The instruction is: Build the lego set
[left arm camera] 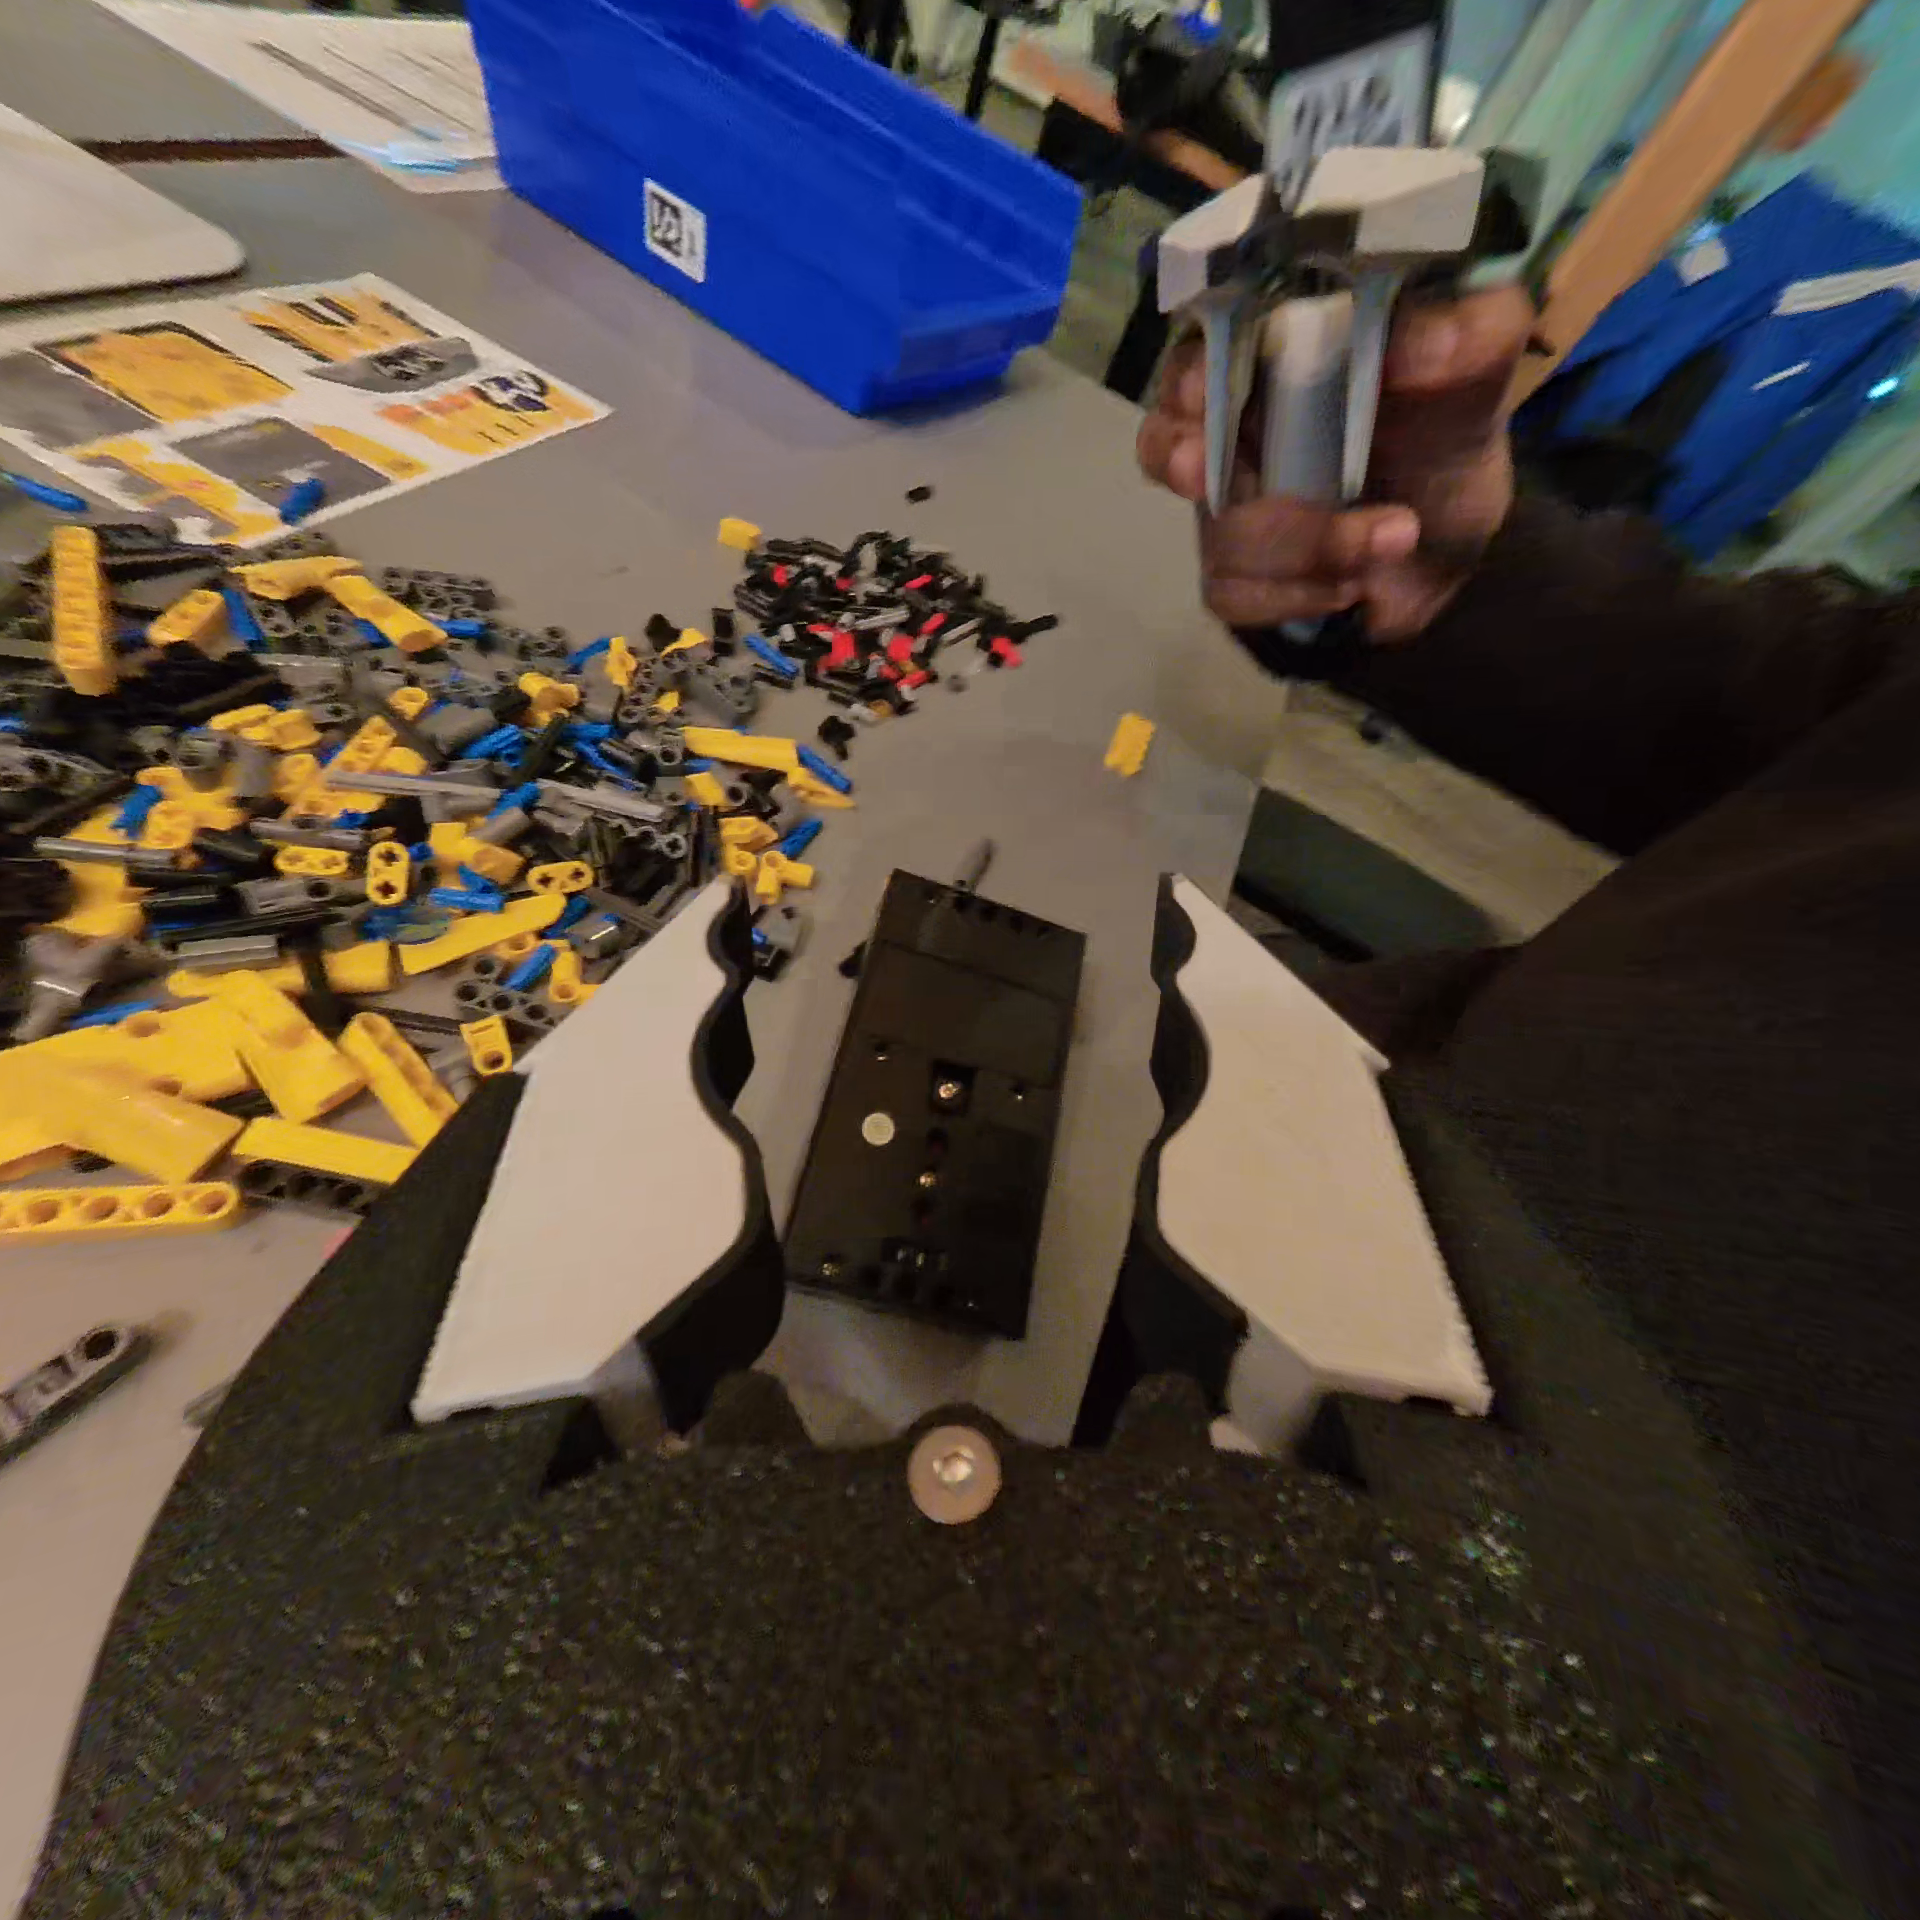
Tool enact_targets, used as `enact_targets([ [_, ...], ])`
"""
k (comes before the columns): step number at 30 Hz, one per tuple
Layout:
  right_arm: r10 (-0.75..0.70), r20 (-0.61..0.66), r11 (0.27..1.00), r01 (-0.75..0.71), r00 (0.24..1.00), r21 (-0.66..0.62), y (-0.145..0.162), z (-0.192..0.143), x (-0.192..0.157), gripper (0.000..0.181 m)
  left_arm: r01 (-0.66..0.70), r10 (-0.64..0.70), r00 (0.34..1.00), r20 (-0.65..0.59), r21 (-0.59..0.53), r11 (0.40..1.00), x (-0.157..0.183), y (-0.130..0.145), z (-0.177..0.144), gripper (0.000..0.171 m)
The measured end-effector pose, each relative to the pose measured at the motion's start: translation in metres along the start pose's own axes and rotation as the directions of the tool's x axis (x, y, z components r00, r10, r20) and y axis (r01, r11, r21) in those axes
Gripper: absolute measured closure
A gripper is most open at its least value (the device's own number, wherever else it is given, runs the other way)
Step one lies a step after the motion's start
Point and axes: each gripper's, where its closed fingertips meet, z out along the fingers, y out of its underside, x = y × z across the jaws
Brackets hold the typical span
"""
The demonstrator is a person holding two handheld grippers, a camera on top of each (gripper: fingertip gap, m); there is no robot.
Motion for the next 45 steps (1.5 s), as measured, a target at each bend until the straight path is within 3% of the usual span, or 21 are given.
enact_targets([
  [2,-0.084,-0.142,0.958,0.04,0.986,-0.283,0.021,0.002,0.018,0.18,-0.024,0.024,1.0,-0.006,-0.017,1.0,0.004,0.004,0.003,0.095],
  [4,-0.202,-0.226,0.849,0.056,0.953,-0.525,0.041,-0.003,0.036,0.179,-0.034,0.033,0.999,-0.02,-0.053,0.998,0.007,0.012,0.009,0.095],
  [8,-0.445,-0.169,0.509,0.093,0.879,-0.856,0.075,-0.013,0.057,0.179,-0.089,0.096,0.994,0.046,-0.142,0.986,0.001,0.029,0.02,0.095],
  [11,-0.531,-0.033,0.283,0.141,0.847,-0.949,0.091,-0.01,0.061,0.179,-0.125,0.137,0.988,0.068,-0.158,0.979,0.001,0.033,0.027,0.094],
  [16,-0.519,0.107,0.079,0.172,0.848,-0.982,0.106,-0.004,0.066,0.179,-0.15,0.173,0.98,0.099,-0.21,0.966,-0.005,0.046,0.035,0.095],
  [22,-0.489,0.187,-0.025,0.201,0.852,-0.979,0.114,0.002,0.064,0.179,-0.152,0.176,0.98,0.09,-0.221,0.963,-0.004,0.049,0.037,0.095],
  [34,-0.476,0.232,-0.064,0.23,0.848,-0.971,0.115,0.009,0.064,0.179,-0.161,0.186,0.981,0.063,-0.283,0.946,-0.002,0.06,0.041,0.105],
  [40,-0.45,0.33,-0.155,0.292,0.83,-0.944,0.116,0.006,0.07,0.179,-0.153,0.175,0.983,0.051,-0.283,0.947,-0.001,0.06,0.041,0.108],
  [45,-0.41,0.394,-0.16,0.36,0.822,-0.919,0.115,0.01,0.066,0.179,-0.158,0.176,0.984,0.037,-0.285,0.945,-0.001,0.06,0.04,0.108],
])
